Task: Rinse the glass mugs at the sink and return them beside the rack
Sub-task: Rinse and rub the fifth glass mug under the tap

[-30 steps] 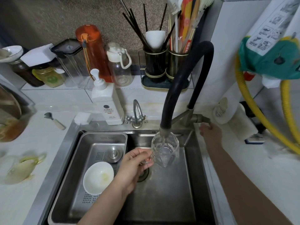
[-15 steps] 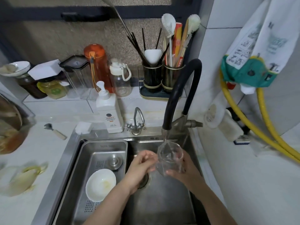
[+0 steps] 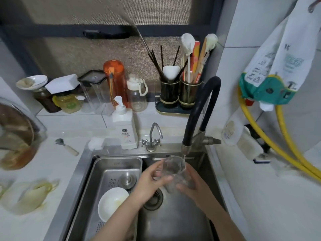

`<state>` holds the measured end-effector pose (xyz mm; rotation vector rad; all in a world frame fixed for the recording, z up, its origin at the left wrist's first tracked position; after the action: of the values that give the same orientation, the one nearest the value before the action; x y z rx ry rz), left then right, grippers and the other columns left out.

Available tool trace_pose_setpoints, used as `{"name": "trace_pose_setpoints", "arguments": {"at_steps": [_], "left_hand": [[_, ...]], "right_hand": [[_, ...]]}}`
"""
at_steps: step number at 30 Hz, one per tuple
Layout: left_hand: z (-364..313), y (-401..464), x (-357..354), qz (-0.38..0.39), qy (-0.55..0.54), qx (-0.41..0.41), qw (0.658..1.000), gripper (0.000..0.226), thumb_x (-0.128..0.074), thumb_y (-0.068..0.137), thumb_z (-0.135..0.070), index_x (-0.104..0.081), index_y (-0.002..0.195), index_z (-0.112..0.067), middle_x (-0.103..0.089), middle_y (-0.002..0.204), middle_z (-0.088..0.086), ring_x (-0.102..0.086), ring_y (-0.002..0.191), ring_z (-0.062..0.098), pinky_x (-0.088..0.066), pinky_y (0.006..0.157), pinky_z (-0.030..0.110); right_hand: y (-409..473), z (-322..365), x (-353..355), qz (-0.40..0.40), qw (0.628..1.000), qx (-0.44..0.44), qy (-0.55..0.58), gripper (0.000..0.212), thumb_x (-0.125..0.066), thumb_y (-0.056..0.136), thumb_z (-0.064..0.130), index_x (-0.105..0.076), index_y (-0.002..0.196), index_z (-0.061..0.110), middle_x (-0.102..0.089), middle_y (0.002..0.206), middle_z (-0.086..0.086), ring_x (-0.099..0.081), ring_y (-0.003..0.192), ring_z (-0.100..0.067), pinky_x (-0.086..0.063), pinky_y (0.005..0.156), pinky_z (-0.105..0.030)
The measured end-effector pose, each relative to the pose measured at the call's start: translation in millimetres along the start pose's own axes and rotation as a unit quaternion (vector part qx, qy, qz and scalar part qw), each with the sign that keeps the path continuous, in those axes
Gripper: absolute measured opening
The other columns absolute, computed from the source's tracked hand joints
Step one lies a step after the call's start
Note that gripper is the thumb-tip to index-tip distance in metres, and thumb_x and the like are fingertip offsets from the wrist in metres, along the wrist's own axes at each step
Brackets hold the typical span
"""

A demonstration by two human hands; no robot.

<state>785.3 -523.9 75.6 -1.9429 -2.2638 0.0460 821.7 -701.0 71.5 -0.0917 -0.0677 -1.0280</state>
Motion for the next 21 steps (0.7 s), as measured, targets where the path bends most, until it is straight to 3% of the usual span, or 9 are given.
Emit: {"name": "trace_pose_setpoints", "arguments": {"at_steps": [3, 5, 7, 9, 11, 13, 15, 18, 21], "left_hand": [[3.9, 9.0, -11.5, 0.002, 0.020, 0.000, 1.000, 0.069, -0.082, 0.068, -0.037, -0.054, 0.131, -0.027, -0.069, 0.107, -0.003, -0.064, 0.090, 0.005, -0.052, 0.084, 0.022], [10.6, 7.1, -17.3, 0.015, 0.058, -0.016, 0.998, 0.062, -0.078, 0.075, -0.028, -0.054, 0.132, -0.022, -0.066, 0.113, 0.004, -0.064, 0.093, 0.011, -0.050, 0.083, 0.018], [15.5, 4.6, -12.2, 0.017, 0.074, -0.021, 0.997, 0.056, -0.074, 0.079, -0.025, -0.054, 0.132, -0.026, -0.067, 0.109, -0.001, -0.065, 0.092, 0.008, -0.048, 0.086, 0.017], [17.3, 6.5, -2.6, 0.006, 0.062, -0.018, 0.998, 0.054, -0.071, 0.082, -0.025, -0.052, 0.132, -0.031, -0.064, 0.095, -0.010, -0.060, 0.082, -0.001, -0.046, 0.087, 0.022], [15.0, 12.9, -0.5, 0.004, 0.055, -0.016, 0.998, 0.050, -0.067, 0.085, -0.025, -0.050, 0.131, -0.035, -0.061, 0.092, -0.011, -0.056, 0.077, -0.008, -0.046, 0.087, 0.024], [11.7, 14.7, -10.0, 0.014, 0.065, -0.024, 0.997, 0.049, -0.067, 0.085, -0.029, -0.050, 0.130, -0.036, -0.064, 0.101, -0.006, -0.058, 0.083, -0.007, -0.050, 0.093, 0.030], [11.5, 10.5, -20.2, 0.027, 0.071, -0.029, 0.997, 0.048, -0.069, 0.082, -0.037, -0.053, 0.128, -0.038, -0.067, 0.106, -0.005, -0.061, 0.090, -0.001, -0.051, 0.095, 0.035], [15.7, 9.3, -11.7, 0.008, 0.053, -0.019, 0.998, 0.040, -0.071, 0.082, -0.028, -0.059, 0.116, -0.045, -0.071, 0.088, -0.018, -0.064, 0.085, -0.001, -0.053, 0.091, 0.034], [12.6, 17.6, -6.2, -0.034, -0.003, 0.009, 0.999, 0.040, -0.070, 0.083, -0.019, -0.062, 0.120, -0.029, -0.072, 0.081, -0.019, -0.064, 0.079, -0.004, -0.055, 0.088, 0.034]], "right_hand": [[2.0, 2.0, 9.8, -0.009, 1.000, 0.007, -0.002, 0.055, -0.076, 0.077, 0.008, -0.052, 0.123, 0.026, -0.069, 0.110, 0.011, -0.063, 0.103, 0.005, -0.051, 0.084, -0.015], [-8.1, -2.4, 12.1, -0.027, 0.999, 0.014, 0.014, 0.056, -0.081, 0.071, 0.023, -0.053, 0.120, 0.023, -0.070, 0.110, 0.011, -0.064, 0.103, 0.003, -0.050, 0.080, -0.011], [-10.3, -4.2, 7.6, -0.038, 0.999, 0.012, 0.001, 0.066, -0.083, 0.067, 0.028, -0.053, 0.124, 0.018, -0.068, 0.118, 0.007, -0.063, 0.110, -0.007, -0.051, 0.082, -0.015], [-4.1, -3.8, 2.8, -0.028, 0.999, 0.020, -0.023, 0.060, -0.078, 0.074, 0.005, -0.052, 0.127, 0.018, -0.065, 0.122, 0.004, -0.062, 0.113, -0.011, -0.050, 0.085, -0.016], [1.6, 4.4, 3.6, -0.011, 1.000, 0.016, -0.012, 0.059, -0.070, 0.078, -0.008, -0.051, 0.126, 0.021, -0.066, 0.118, 0.013, -0.062, 0.109, -0.003, -0.048, 0.082, -0.010], [-2.0, 1.2, 9.4, -0.022, 1.000, 0.008, 0.008, 0.056, -0.064, 0.081, -0.008, -0.049, 0.125, 0.022, -0.067, 0.112, 0.023, -0.062, 0.106, 0.004, -0.047, 0.081, -0.006], [-11.7, -6.2, 13.2, -0.043, 0.999, 0.018, 0.016, 0.056, -0.063, 0.081, -0.008, -0.049, 0.125, 0.022, -0.067, 0.113, 0.021, -0.062, 0.106, 0.004, -0.048, 0.081, -0.008], [-11.5, -11.8, 10.4, -0.045, 0.999, 0.027, 0.011, 0.062, -0.067, 0.080, -0.008, -0.047, 0.133, 0.017, -0.064, 0.124, 0.003, -0.062, 0.111, -0.002, -0.051, 0.081, -0.013], [1.4, -10.3, 10.0, -0.028, 0.999, 0.024, 0.013, 0.060, -0.063, 0.086, -0.005, -0.044, 0.136, 0.021, -0.061, 0.128, 0.002, -0.059, 0.115, -0.001, -0.052, 0.092, -0.021]]}}
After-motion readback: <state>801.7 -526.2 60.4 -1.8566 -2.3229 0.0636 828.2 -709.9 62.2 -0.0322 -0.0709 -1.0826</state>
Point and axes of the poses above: each hand's wrist, its own y-axis towards the middle knuckle, its own x-axis out of the back of the hand, z = x × y, the point moved 2 cm from there along y, towards the middle knuckle
